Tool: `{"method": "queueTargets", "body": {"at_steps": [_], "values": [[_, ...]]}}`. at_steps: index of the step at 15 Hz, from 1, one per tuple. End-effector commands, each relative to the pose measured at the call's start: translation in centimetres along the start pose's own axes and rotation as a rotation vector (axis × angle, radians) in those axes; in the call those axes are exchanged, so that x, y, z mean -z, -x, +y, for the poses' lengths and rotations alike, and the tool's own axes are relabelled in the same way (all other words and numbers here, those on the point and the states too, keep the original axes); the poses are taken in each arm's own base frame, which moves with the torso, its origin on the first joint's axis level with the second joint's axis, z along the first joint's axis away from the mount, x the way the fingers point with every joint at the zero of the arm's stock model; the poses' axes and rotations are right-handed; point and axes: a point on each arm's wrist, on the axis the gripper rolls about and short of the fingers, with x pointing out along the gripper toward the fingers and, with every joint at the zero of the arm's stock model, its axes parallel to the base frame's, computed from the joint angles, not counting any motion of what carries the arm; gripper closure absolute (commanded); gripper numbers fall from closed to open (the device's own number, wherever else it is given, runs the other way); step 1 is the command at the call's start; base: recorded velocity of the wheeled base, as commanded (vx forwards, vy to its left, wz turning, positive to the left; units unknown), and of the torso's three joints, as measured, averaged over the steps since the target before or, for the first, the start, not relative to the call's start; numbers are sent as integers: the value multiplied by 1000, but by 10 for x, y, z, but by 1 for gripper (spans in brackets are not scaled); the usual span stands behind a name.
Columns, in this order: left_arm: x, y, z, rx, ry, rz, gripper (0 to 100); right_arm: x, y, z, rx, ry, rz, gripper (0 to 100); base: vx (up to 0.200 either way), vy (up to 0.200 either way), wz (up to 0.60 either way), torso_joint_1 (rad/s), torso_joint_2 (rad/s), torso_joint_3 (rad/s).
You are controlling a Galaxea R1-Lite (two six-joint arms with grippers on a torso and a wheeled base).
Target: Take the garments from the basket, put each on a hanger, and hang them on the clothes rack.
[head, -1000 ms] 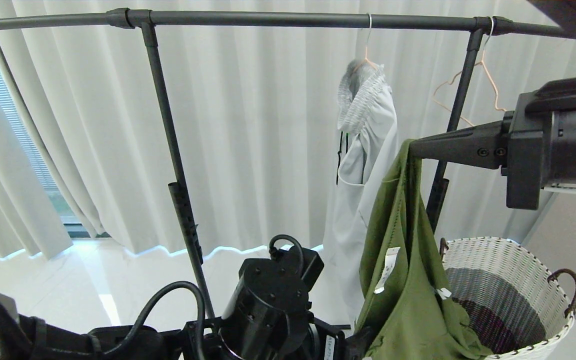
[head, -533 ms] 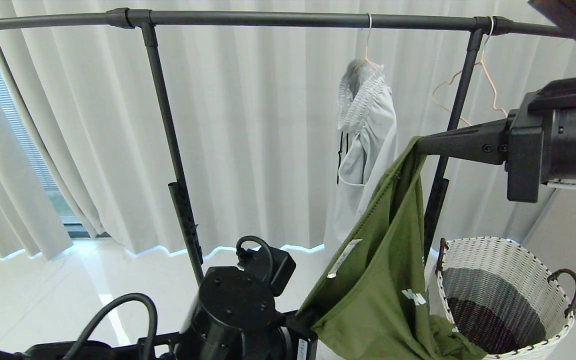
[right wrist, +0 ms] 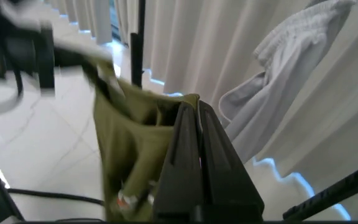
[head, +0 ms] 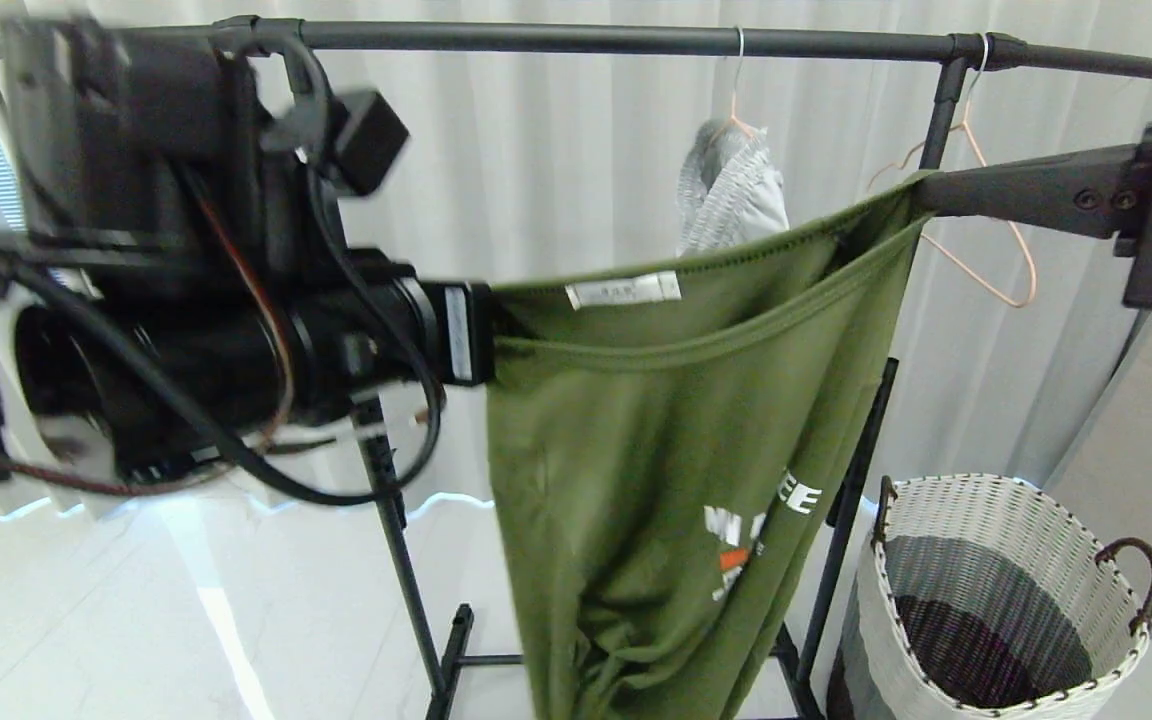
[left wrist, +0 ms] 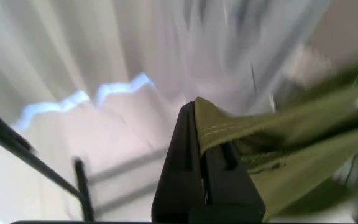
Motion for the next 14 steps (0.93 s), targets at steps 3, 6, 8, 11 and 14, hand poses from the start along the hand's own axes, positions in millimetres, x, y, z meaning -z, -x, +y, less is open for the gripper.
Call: {"method": "queueTargets", "body": {"at_steps": [3,6,8,11,14], "values": [[-75,14,17,-47,-113,-68,100,-5,35,1,9,3,-22,100,0,0,0,0,0,0],[-71,19,-8,116,-213,-61,100,-13,56,2,5,10,-4,100,0,0,0,0,0,0],[-70,27,-25,260,-228,-72,100,-21,61,3,-1,26,-13,100,0,0,0,0,0,0],[-64,39,-26,325,-233,-63,100,-23,66,3,3,32,-16,100,0,0,0,0,0,0],[-53,47,-22,317,-230,-38,100,-16,87,5,-9,29,41,100,0,0,0,0,0,0]]}}
